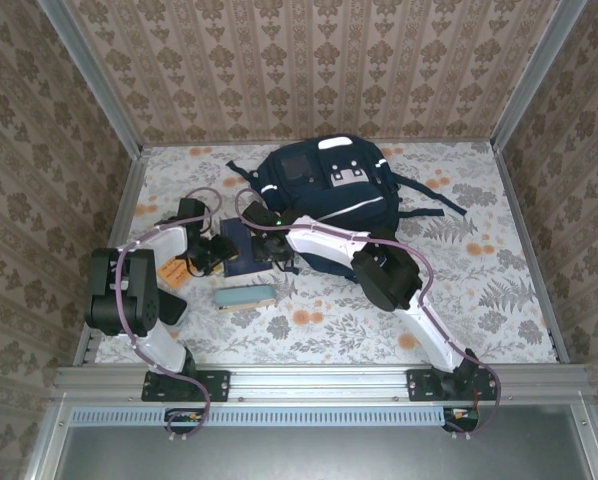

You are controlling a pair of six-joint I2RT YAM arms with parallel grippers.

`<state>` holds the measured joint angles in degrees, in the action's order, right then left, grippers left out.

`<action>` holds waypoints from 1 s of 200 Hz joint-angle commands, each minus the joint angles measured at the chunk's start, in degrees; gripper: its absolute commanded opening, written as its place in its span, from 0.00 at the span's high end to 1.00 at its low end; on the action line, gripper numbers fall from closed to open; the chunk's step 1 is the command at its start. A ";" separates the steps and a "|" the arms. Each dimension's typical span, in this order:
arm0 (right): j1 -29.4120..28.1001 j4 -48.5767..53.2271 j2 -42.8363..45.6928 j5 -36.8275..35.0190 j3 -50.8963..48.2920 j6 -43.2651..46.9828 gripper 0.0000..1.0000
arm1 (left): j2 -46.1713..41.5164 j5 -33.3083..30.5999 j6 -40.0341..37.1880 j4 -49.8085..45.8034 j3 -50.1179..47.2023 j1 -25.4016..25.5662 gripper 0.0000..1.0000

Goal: Pack the student bag

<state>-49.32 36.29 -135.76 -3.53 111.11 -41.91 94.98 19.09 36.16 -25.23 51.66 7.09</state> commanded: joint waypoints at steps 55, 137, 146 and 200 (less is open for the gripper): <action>1.85 -1.73 -2.58 10.96 -1.80 -0.11 0.69 | -0.40 23.79 1.79 12.90 -1.81 -0.41 0.61; 4.53 -5.07 0.35 16.07 -5.99 0.16 0.72 | -4.22 33.98 7.64 22.11 -4.68 -1.92 0.61; 4.63 -4.95 0.41 16.10 -6.09 0.16 0.72 | -3.53 33.72 7.40 21.31 -4.54 -2.03 0.61; 4.92 -4.57 0.84 15.14 -6.86 0.33 0.71 | -1.39 26.92 3.27 13.03 -2.02 -2.28 0.66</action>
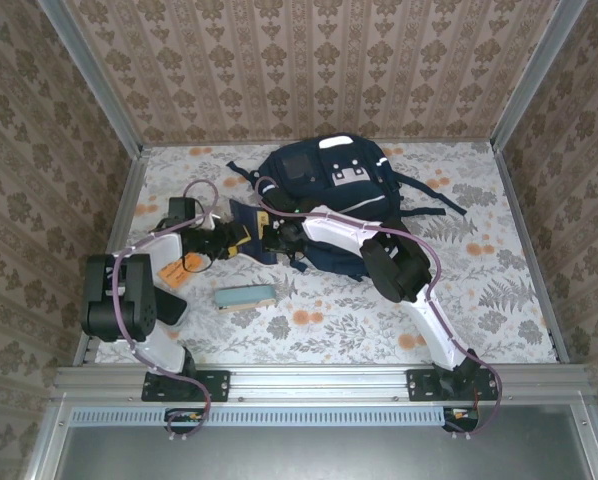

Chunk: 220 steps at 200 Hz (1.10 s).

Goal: Pack the student bag

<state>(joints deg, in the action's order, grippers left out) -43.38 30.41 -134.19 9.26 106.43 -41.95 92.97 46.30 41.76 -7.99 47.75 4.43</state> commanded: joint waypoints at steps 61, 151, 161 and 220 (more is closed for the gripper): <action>0.22 -1.77 9.99 4.26 -6.27 0.71 0.58 | -6.38 -8.19 -3.42 -7.51 2.33 -0.14 0.95; 7.97 -45.34 37.09 16.88 -39.93 -26.96 0.11 | -26.21 -11.94 18.22 14.06 -0.91 3.73 0.98; 8.02 -50.35 37.80 17.20 -41.69 -30.89 0.09 | -26.59 -13.50 20.65 16.60 -1.03 5.38 0.98; 6.60 -70.83 36.29 11.14 -45.00 -45.56 0.10 | -24.57 -19.57 29.46 27.77 0.05 13.04 1.00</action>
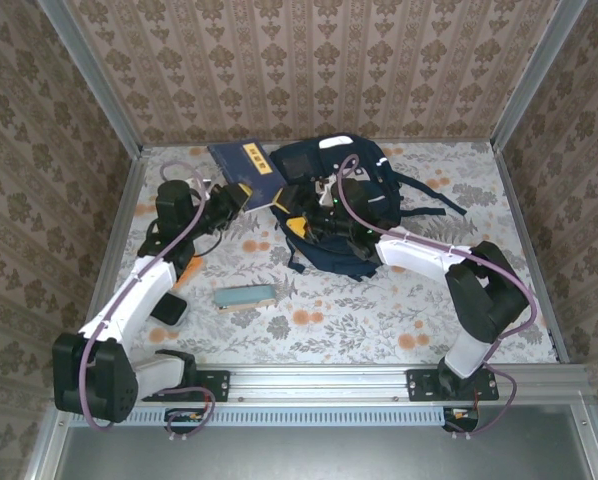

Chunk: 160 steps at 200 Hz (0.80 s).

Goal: Pack the student bag

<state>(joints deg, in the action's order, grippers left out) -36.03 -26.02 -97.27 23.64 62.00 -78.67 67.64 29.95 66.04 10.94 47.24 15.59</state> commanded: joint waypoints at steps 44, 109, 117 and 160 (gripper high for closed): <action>-0.63 -16.28 -1.37 -5.79 1.13 -10.51 0.18 | 3.37 -3.63 7.88 11.49 1.33 4.39 1.00; -0.71 -14.49 -2.53 -8.54 1.38 -10.45 0.51 | 4.25 -3.51 8.79 13.29 -0.40 4.97 1.00; -0.69 -15.38 -3.11 -8.74 1.45 -10.85 0.53 | 4.26 -3.46 9.13 13.38 -0.61 4.97 1.00; -0.66 -16.31 -5.48 -7.63 4.03 -10.41 0.60 | 3.93 -2.97 9.09 12.95 -1.36 5.27 1.00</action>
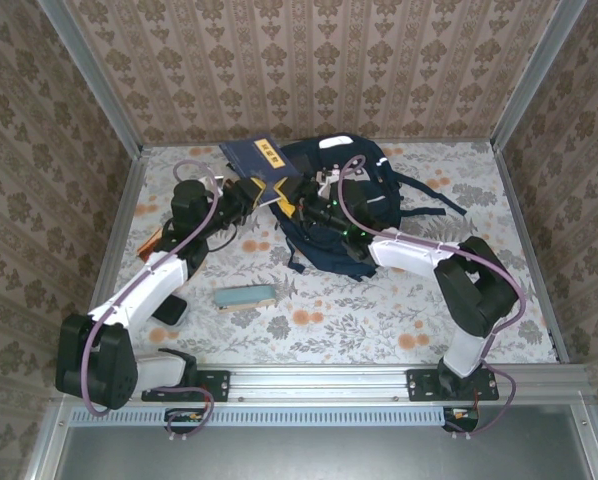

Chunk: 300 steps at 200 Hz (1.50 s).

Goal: Pack the student bag

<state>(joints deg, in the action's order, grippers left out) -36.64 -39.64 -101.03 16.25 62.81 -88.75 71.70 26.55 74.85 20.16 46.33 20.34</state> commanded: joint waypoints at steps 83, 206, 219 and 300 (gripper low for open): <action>3.47 14.12 6.49 -1.68 -2.27 13.47 0.96 | -0.13 -3.01 -14.45 -20.98 4.58 0.97 0.33; 17.95 66.36 34.89 -20.17 -1.26 43.84 0.98 | 25.63 -15.60 -54.42 -49.94 35.64 21.40 0.16; 20.53 68.57 36.88 -20.12 -2.00 43.88 0.98 | 29.86 -17.97 -58.40 -52.34 40.54 23.63 0.16; 30.54 72.78 42.14 -14.68 -7.62 42.27 0.97 | 54.46 -25.26 -69.22 -68.59 69.87 27.52 0.18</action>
<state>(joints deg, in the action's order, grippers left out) -6.90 32.32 -59.99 -0.69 56.12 -46.65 122.67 3.29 10.50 -40.88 110.65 48.01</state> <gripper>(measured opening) 0.125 0.826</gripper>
